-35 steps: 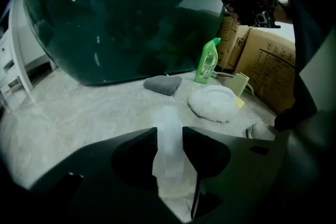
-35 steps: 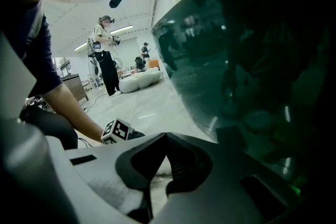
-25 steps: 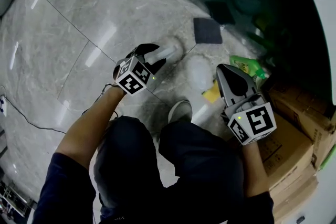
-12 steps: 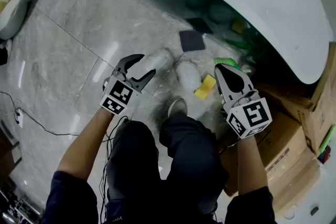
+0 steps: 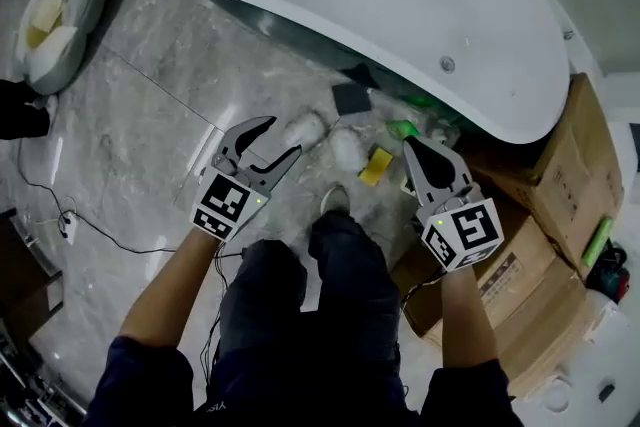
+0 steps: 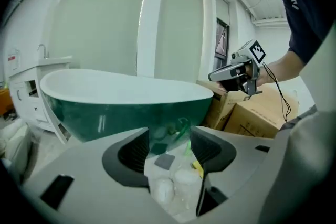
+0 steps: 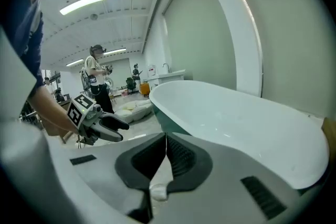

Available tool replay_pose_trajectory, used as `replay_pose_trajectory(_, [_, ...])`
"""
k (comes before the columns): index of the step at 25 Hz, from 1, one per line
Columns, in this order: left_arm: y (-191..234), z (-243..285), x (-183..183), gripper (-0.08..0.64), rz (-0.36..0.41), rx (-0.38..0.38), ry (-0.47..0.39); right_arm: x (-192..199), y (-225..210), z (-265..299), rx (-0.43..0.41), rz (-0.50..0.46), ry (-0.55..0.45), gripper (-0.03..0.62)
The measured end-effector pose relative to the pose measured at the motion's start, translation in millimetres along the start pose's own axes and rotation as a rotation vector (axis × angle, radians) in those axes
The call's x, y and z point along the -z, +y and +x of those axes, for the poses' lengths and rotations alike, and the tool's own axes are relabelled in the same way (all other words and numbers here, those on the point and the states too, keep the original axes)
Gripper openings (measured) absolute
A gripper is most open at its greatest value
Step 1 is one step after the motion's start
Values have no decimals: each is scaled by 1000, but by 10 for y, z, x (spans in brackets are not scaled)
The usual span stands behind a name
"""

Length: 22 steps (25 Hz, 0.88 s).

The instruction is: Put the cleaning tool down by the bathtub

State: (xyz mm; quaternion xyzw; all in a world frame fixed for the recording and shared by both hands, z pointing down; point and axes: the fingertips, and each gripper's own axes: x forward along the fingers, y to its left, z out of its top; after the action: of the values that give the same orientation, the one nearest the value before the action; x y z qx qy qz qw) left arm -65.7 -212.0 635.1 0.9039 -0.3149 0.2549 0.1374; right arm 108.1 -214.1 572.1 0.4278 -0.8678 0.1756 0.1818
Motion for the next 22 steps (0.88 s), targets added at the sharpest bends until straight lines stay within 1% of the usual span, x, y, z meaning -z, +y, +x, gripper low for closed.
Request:
replay_pose_trajectory(2, [-57,-199,-326,259,-3,-1,-11,-269,42,-180,4,9,-8,8])
replay_pose_trajectory(7, [-190,-705,-1193,259,-39,-14,-65,-1003,128,-604,17,36,-52,8])
replay_pose_trajectory(13, [-398,-1182,-2134,259,-62,-57,-117,-1846,151,-1087,6,43,-120,8])
replay_pose_trajectory(18, [-596,-1441,-2777,250,-50,-77,-141,-2335,217,-1408,-34,48,-153,8])
replay_pose_trajectory(20, [-656,-1517,-3019,247,-46,-93,-168,-2468,240,-1523,-56,41,-167,8])
replay_pose_trajectory(22, [-708,-1588,-3232,243,-59,-112,-208,-2557,242,-1630,-70,31,-180,8])
